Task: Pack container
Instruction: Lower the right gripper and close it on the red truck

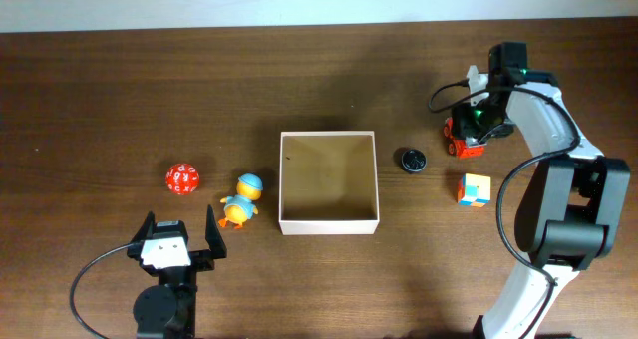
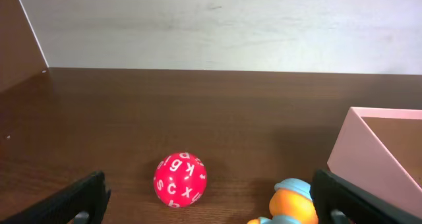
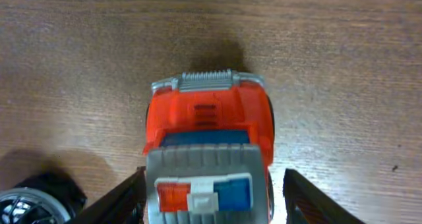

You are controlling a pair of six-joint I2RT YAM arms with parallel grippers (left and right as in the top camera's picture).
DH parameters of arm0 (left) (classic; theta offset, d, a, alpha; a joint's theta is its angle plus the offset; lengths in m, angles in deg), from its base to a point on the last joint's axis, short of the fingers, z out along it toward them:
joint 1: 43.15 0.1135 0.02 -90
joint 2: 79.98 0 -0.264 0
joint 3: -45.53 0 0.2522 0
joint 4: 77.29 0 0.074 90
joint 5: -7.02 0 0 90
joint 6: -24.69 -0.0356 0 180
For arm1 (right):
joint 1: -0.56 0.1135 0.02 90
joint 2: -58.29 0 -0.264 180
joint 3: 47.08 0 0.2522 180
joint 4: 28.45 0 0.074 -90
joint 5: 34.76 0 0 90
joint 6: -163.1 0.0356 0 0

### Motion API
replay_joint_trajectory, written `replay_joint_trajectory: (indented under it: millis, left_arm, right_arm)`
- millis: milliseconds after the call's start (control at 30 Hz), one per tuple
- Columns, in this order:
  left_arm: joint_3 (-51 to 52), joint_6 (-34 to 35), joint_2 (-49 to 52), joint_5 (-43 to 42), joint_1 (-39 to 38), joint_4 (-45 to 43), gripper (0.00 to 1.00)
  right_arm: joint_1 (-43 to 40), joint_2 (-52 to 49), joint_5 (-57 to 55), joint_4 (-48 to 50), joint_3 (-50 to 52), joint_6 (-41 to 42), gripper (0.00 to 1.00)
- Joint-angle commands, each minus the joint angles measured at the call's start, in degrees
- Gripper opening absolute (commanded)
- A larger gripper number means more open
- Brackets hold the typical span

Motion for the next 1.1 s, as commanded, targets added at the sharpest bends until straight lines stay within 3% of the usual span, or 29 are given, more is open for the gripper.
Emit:
replay_joint_trajectory:
  millis: [0,200,500,1067]
  left_arm:
    - [0.26,0.52,-0.33,0.42,0.35,-0.15,0.99]
    - [0.26,0.52,-0.33,0.42,0.35,-0.15,0.99]
    - [0.26,0.52,-0.33,0.42,0.35,-0.15,0.99]
    - [0.26,0.52,-0.33,0.42,0.35,-0.15,0.99]
  right_arm:
    - [-0.07,-1.07,0.33,0.55,1.70,-0.79,0.61]
    - [-0.07,-1.07,0.33,0.87,1.86,-0.79,0.60]
    - [-0.07,-1.07,0.33,0.92,1.86,-0.79,0.46]
    - [-0.04,-0.87,3.19,-3.50,-4.33,-0.57,0.44]
